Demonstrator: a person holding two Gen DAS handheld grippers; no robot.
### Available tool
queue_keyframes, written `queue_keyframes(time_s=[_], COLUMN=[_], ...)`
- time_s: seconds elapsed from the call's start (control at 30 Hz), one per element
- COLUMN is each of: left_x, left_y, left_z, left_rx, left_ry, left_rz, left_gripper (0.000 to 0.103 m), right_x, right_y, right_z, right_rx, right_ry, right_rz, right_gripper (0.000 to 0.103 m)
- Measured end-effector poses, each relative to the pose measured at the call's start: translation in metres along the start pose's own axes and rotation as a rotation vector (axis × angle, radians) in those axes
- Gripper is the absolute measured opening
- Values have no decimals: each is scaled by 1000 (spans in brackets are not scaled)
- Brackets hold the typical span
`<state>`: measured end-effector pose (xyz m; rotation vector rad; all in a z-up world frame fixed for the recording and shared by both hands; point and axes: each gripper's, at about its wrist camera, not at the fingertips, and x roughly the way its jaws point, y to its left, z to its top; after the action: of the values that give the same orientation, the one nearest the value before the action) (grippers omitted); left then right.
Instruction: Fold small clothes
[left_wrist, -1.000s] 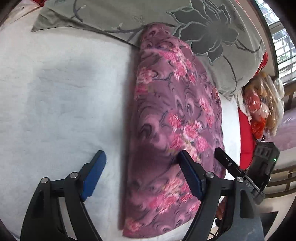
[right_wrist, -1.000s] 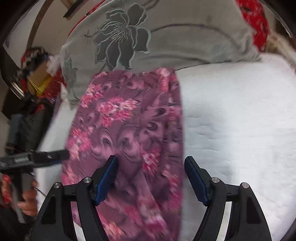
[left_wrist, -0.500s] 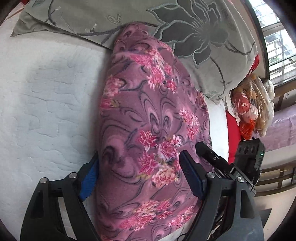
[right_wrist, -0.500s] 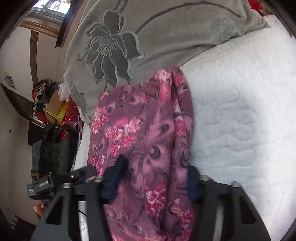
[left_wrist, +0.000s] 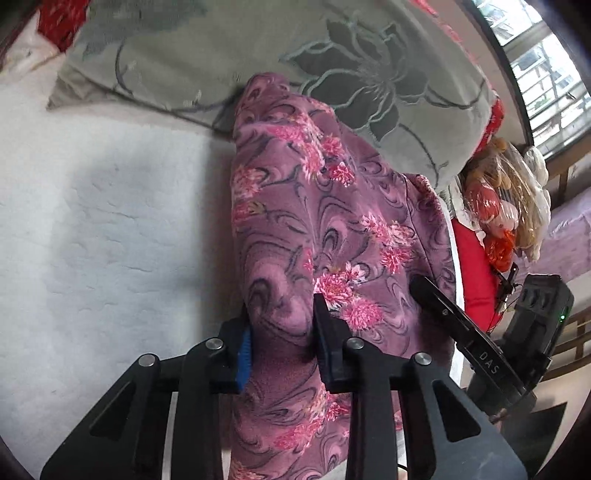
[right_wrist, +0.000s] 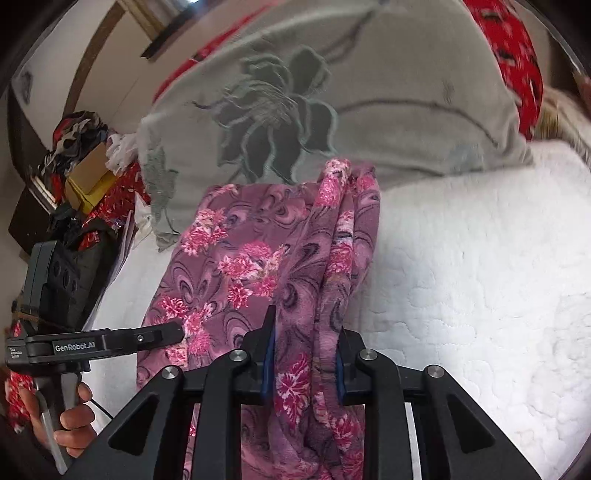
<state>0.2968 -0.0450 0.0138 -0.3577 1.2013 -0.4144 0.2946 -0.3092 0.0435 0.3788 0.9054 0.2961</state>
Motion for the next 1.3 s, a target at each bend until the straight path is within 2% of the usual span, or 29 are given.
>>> queue_keyframes(time_s=[0.2,0.37,0.63,0.83,0.93,1.0,1.03,1.07,1.1,1.23,1.3], left_x=[-36,-56,-62,-43,-37,-37,-40,-44,-49,-76,-78], left_y=[0,8,43,67,74,78,81,84,85,72,59], left_z=[-13,-29,-58,-78,-81,-80,-80,-80,-80,-67,-53], left_rx=[24,32,-25,-78,-88,-101,-109,-118,-125,-65,-26], left_ry=[-47,-57,-28,30,35,40,38,32,20,-97,-125], left_rz=[6,33,63,66,68,59,48,38,34,44,40], left_gripper=[25,26,26,27,37,44,44,44,44,43,43], right_x=[-29,-37,-24,-1,13,17,16,16,15,-4,-11], right_y=[25,49,81,84,75,64,58,53,47,34,34], right_z=[-5,-15,-46,-67,-77,-80,-81,-81,-81,-71,-59], right_rx=[-40,-75,-117,-138,-119,-78,-52,-30,-11,52,53], right_ry=[-35,-22,54,142,176,170,171,171,172,107,52], right_rz=[5,18,28,32,15,28,32,30,28,22,18], right_gripper=[24,24,24,25,27,37,40,48,49,52,52])
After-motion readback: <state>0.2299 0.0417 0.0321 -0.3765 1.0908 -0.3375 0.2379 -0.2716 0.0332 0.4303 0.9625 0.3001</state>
